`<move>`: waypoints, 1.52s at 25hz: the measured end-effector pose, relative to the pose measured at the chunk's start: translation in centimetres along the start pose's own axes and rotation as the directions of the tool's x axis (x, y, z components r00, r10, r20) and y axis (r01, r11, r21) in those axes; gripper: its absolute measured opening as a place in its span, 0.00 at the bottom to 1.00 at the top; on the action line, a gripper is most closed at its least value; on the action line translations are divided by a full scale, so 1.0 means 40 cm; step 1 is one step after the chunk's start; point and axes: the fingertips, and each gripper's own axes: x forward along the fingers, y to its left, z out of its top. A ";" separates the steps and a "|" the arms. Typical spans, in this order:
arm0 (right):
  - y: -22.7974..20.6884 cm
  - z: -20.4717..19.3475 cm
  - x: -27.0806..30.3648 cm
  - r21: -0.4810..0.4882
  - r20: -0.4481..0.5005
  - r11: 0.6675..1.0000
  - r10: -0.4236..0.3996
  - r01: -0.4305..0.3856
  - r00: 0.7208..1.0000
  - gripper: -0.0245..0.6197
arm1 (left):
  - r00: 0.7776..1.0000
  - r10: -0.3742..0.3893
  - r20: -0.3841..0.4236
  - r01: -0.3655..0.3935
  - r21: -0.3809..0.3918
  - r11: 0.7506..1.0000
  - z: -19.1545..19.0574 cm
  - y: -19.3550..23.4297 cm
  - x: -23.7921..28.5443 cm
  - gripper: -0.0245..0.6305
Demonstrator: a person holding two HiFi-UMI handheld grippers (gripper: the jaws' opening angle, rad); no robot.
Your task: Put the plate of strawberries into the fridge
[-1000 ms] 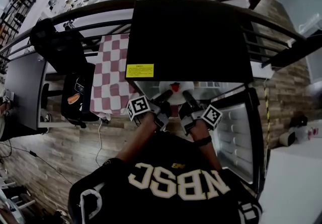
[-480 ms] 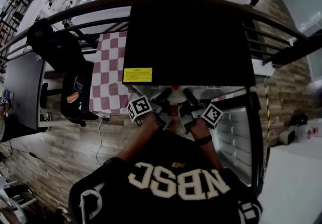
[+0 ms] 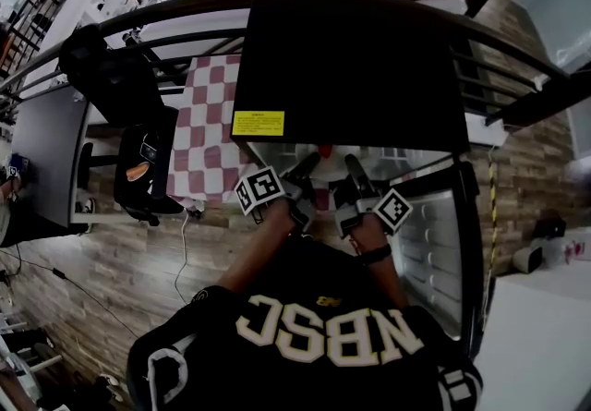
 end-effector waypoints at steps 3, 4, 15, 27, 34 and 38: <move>-0.001 -0.005 -0.012 -0.038 -0.010 0.999 -0.027 0.027 1.000 0.35 | 1.000 0.003 0.012 -0.003 0.011 1.000 -0.005 0.004 -0.013 0.28; -0.005 -0.004 -0.019 -0.043 -0.009 0.998 -0.035 0.034 0.999 0.36 | 1.000 0.004 0.017 -0.005 0.019 1.000 -0.005 0.005 -0.018 0.29; -0.010 -0.010 -0.084 -0.165 -0.025 0.986 -0.026 0.021 0.999 0.36 | 0.995 0.055 0.078 -0.071 0.220 0.973 -0.022 0.023 -0.094 0.31; -0.026 -0.051 -0.135 -0.286 -0.102 0.958 -0.055 0.023 0.993 0.36 | 0.985 0.006 0.170 -0.055 0.288 0.956 -0.046 0.013 -0.171 0.31; 0.029 -0.061 -0.146 -0.718 -0.116 0.696 -0.126 0.005 0.985 0.36 | 0.979 0.051 0.196 -0.178 0.712 0.679 -0.071 -0.034 -0.200 0.31; 0.057 -0.071 -0.139 -0.889 -0.088 0.457 -0.174 0.001 0.981 0.36 | 0.976 0.080 0.200 -0.214 0.858 0.468 -0.093 -0.053 -0.183 0.31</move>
